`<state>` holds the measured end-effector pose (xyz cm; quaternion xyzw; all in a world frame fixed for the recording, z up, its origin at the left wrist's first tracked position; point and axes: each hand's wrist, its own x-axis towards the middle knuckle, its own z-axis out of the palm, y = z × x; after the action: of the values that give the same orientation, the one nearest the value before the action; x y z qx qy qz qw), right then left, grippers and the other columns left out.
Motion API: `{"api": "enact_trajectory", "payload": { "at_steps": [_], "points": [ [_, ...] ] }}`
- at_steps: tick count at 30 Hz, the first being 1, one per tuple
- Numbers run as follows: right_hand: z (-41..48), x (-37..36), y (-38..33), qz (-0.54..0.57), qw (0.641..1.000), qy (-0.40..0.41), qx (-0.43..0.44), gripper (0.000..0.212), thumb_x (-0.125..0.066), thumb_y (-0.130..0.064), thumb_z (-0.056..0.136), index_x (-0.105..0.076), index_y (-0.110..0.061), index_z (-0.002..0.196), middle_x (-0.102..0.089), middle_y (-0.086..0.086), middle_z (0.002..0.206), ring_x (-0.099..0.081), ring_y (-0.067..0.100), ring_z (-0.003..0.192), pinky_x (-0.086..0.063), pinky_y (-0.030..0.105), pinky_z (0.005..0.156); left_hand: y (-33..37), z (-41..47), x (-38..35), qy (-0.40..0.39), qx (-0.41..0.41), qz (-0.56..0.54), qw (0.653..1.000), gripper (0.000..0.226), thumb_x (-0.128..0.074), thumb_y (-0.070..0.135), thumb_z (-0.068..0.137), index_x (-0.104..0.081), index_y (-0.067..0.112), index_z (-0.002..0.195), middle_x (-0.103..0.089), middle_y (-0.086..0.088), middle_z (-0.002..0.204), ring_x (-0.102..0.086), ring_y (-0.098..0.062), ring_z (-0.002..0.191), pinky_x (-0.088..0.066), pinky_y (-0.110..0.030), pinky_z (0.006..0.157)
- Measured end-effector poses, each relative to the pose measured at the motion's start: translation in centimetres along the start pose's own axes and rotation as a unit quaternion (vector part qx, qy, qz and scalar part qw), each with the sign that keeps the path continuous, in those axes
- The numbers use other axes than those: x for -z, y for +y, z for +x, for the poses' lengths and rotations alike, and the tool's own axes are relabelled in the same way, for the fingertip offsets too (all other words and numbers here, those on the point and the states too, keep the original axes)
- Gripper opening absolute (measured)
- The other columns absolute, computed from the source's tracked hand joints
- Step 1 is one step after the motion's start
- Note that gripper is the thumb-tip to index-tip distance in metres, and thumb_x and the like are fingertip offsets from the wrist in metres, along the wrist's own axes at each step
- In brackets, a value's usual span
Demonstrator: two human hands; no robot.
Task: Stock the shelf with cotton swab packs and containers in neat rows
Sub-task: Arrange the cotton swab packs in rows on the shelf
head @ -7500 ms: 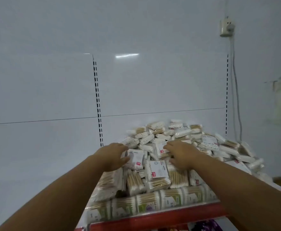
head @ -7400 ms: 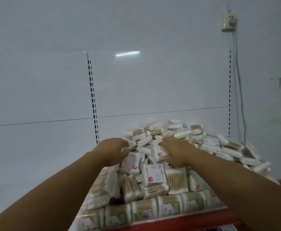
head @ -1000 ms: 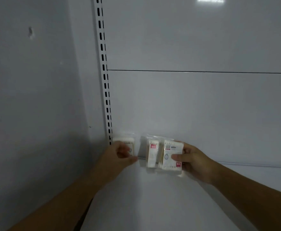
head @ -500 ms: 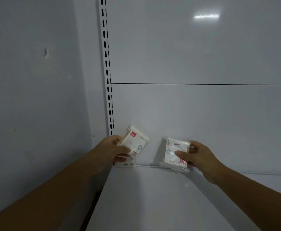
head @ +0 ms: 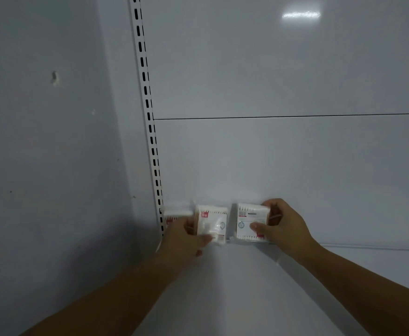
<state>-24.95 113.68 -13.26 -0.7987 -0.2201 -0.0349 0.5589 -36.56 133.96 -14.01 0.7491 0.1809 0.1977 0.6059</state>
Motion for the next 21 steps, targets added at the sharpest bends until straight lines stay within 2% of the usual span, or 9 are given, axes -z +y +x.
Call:
{"api": "enact_trajectory", "payload": {
  "at_steps": [2, 5, 7, 9, 11, 14, 16, 18, 21],
  "points": [
    [0.0, -0.2, 0.1, -0.019, 1.000, -0.001, 0.007, 0.036, -0.083, -0.011, 0.069, -0.053, -0.020, 0.087, -0.067, -0.003, 0.085, -0.069, 0.016, 0.076, -0.058, 0.031, 0.066, -1.2, -0.2, -0.9, 0.024, -0.009, 0.079, 0.997, 0.024, -0.078, 0.009, 0.077, -0.062, 0.025, 0.084, -0.069, 0.002, 0.087, -0.062, -0.007, 0.070, -0.045, -0.016, 0.053],
    [0.0, -0.1, 0.2, -0.038, 0.999, -0.001, -0.001, 0.036, -0.081, -0.008, 0.071, -0.048, -0.016, 0.084, -0.066, 0.004, 0.086, -0.068, 0.022, 0.078, -0.058, 0.039, 0.065, -1.5, -0.2, -1.3, 0.016, -0.030, 0.184, 0.982, 0.015, -0.076, 0.026, 0.080, -0.066, 0.026, 0.090, -0.068, 0.013, 0.087, -0.059, 0.005, 0.075, -0.038, -0.009, 0.056],
    [-0.1, 0.5, 0.5, -0.010, 1.000, -0.005, -0.011, 0.033, -0.077, -0.004, 0.074, -0.049, -0.016, 0.086, -0.066, 0.007, 0.090, -0.067, 0.027, 0.082, -0.058, 0.041, 0.068, -1.3, -0.1, -1.4, 0.015, -0.026, 0.235, 0.971, 0.014, -0.076, 0.034, 0.079, -0.063, 0.029, 0.080, -0.063, 0.017, 0.078, -0.056, 0.006, 0.071, -0.036, -0.011, 0.054],
    [-0.6, 1.4, 1.0, 0.059, 0.997, -0.026, -0.038, 0.029, -0.072, 0.004, 0.077, -0.053, -0.015, 0.090, -0.068, 0.010, 0.094, -0.068, 0.029, 0.088, -0.057, 0.050, 0.076, -1.3, 0.1, -1.5, 0.030, -0.025, 0.299, 0.954, 0.023, -0.075, 0.041, 0.078, -0.057, 0.029, 0.072, -0.058, 0.017, 0.071, -0.054, 0.003, 0.067, -0.036, -0.017, 0.054],
    [-1.2, 2.3, 1.6, 0.063, 0.996, -0.042, -0.052, 0.027, -0.070, 0.008, 0.076, -0.055, -0.009, 0.091, -0.069, 0.013, 0.095, -0.068, 0.031, 0.089, -0.055, 0.055, 0.081, -1.5, 0.2, -1.8, 0.040, -0.033, 0.335, 0.941, 0.023, -0.073, 0.045, 0.078, -0.058, 0.028, 0.074, -0.058, 0.016, 0.072, -0.055, -0.002, 0.068, -0.040, -0.021, 0.057],
    [-1.8, 4.0, 2.2, -0.002, 0.998, -0.026, -0.050, 0.031, -0.073, 0.009, 0.072, -0.052, -0.009, 0.087, -0.068, 0.016, 0.093, -0.068, 0.030, 0.082, -0.055, 0.049, 0.068, -1.9, 0.2, -2.1, 0.059, -0.052, 0.344, 0.936, 0.026, -0.070, 0.046, 0.080, -0.066, 0.028, 0.099, -0.066, 0.012, 0.092, -0.058, -0.006, 0.082, -0.043, -0.022, 0.068],
    [-2.1, 5.4, 2.2, -0.032, 0.997, -0.058, -0.029, 0.045, -0.075, 0.007, 0.072, -0.051, -0.021, 0.097, -0.067, 0.006, 0.095, -0.068, 0.020, 0.080, -0.057, 0.034, 0.057, -2.1, 0.2, -2.3, 0.074, -0.059, 0.343, 0.934, 0.030, -0.069, 0.046, 0.081, -0.064, 0.029, 0.105, -0.067, 0.011, 0.101, -0.061, -0.010, 0.093, -0.043, -0.022, 0.072],
    [-2.4, 6.7, 2.2, -0.086, 0.989, -0.116, -0.012, 0.056, -0.078, 0.001, 0.073, -0.048, -0.032, 0.107, -0.065, -0.006, 0.098, -0.066, 0.012, 0.081, -0.053, 0.021, 0.055, -2.2, 0.1, -2.3, 0.089, -0.053, 0.331, 0.938, 0.028, -0.069, 0.046, 0.080, -0.062, 0.030, 0.102, -0.066, 0.012, 0.100, -0.061, -0.011, 0.093, -0.042, -0.024, 0.073],
    [-2.8, 7.8, 2.2, -0.210, 0.967, -0.140, 0.023, 0.044, -0.078, -0.009, 0.075, -0.050, -0.035, 0.097, -0.065, -0.015, 0.094, -0.062, 0.003, 0.083, -0.048, 0.014, 0.061, -2.4, 0.1, -2.4, 0.100, -0.040, 0.330, 0.938, 0.022, -0.068, 0.048, 0.081, -0.058, 0.032, 0.092, -0.061, 0.015, 0.090, -0.055, -0.008, 0.081, -0.040, -0.024, 0.070]
  ]
}}
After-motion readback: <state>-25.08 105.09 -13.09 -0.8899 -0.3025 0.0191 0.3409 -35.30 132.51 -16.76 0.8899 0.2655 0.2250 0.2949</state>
